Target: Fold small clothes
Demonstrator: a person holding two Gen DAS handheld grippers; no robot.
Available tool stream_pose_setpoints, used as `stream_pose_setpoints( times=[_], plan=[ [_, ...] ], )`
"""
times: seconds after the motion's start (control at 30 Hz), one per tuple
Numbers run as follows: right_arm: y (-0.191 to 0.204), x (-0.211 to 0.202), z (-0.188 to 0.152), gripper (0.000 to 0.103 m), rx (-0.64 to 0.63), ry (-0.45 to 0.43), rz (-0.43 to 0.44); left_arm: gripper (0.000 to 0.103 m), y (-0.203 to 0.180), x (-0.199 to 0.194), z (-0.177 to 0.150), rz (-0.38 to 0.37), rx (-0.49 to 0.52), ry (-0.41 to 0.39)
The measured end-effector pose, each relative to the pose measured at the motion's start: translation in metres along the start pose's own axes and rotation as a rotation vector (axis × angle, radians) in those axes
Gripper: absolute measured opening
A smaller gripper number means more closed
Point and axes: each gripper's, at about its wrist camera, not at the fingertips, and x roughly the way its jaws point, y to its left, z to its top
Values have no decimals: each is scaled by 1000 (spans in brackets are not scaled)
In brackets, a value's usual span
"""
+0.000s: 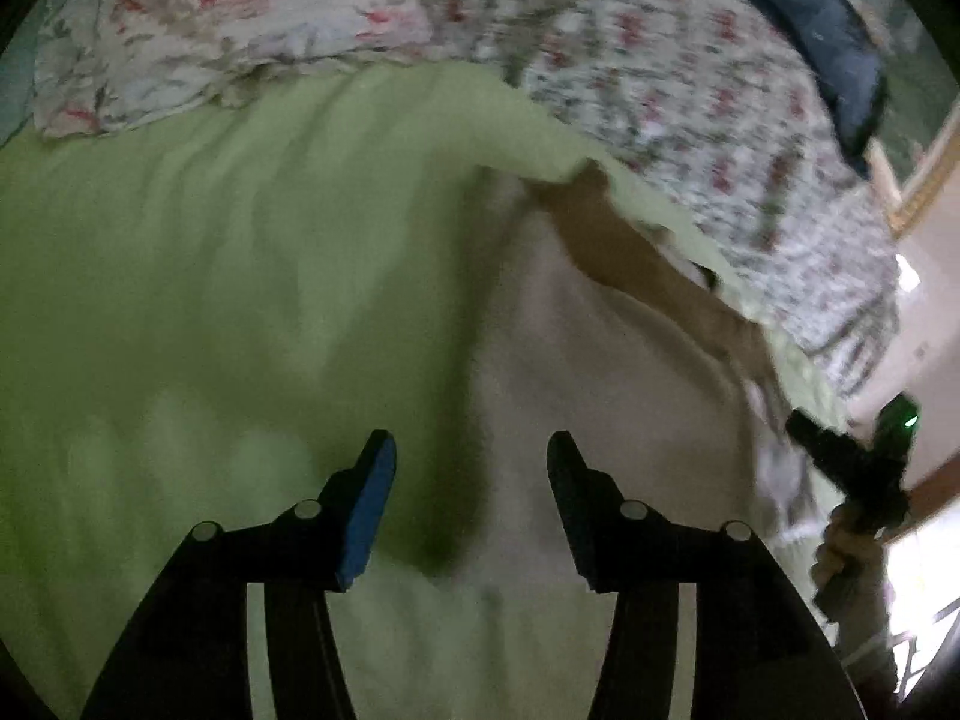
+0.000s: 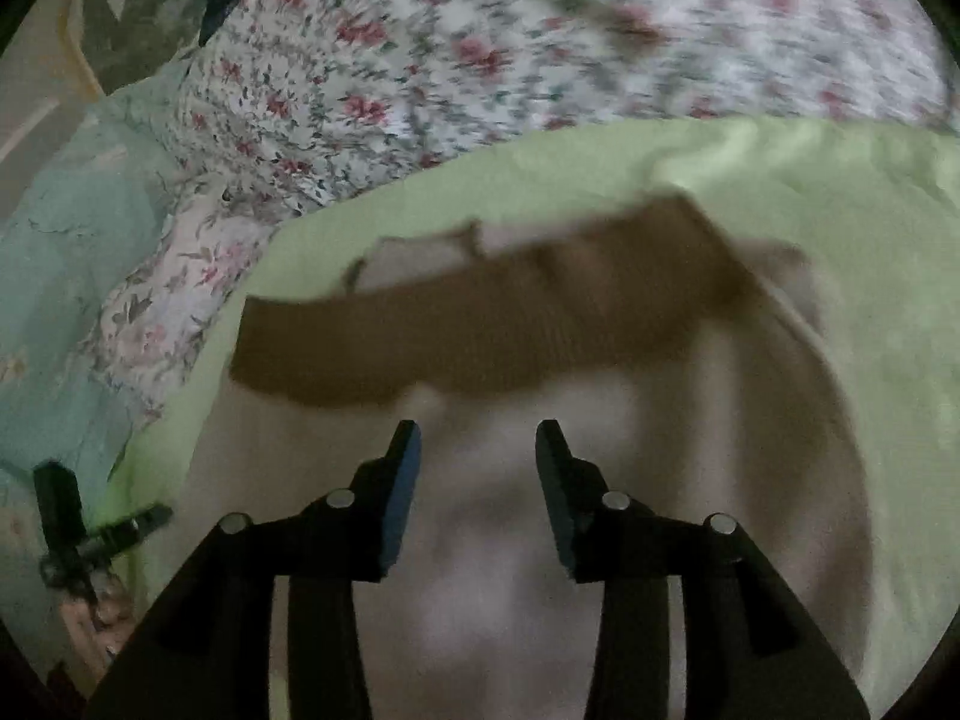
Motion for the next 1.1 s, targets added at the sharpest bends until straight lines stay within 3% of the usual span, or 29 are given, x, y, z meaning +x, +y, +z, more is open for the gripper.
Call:
stream_pose_setpoints(
  times=[0.03,0.17,0.23,0.33,0.43,0.77,0.87,0.97,1.0,1.03,1.07,1.1],
  plan=[
    [-10,-12,-9,42,14,-4,-14,54,-9,-5,-8,-19,13,6],
    [-73,-51,-51,40,123,-7,-226,61,-39,-15,-36,-98,28,46],
    [-94,-70,-63,37,222,-54,-127,66,-50,-12,-49,-125,21,71],
    [-92,-97,-70,43,231,-78,-202,74,-60,0,-65,-122,-6,100],
    [-83,-114,-77,44,254,-109,-117,82,-59,11,-76,-137,-79,115],
    [-14,-109,-106,50,164,-65,20,85,-42,36,-56,-132,-234,-4],
    [0,-102,-112,50,143,-38,51,84,-40,42,-42,-96,-238,-39],
    [5,-96,-115,50,132,-28,64,74,-36,49,-30,-53,-242,-68],
    [5,-94,-114,50,133,-25,67,64,-35,51,-26,-37,-248,-81],
    [4,-91,-113,51,134,-22,67,47,-33,53,-22,-31,-255,-86],
    [3,-89,-110,51,136,-21,67,39,-32,56,-18,-32,-261,-85],
    [1,-87,-107,51,137,-19,67,22,-31,59,-14,-39,-267,-81]
  ],
)
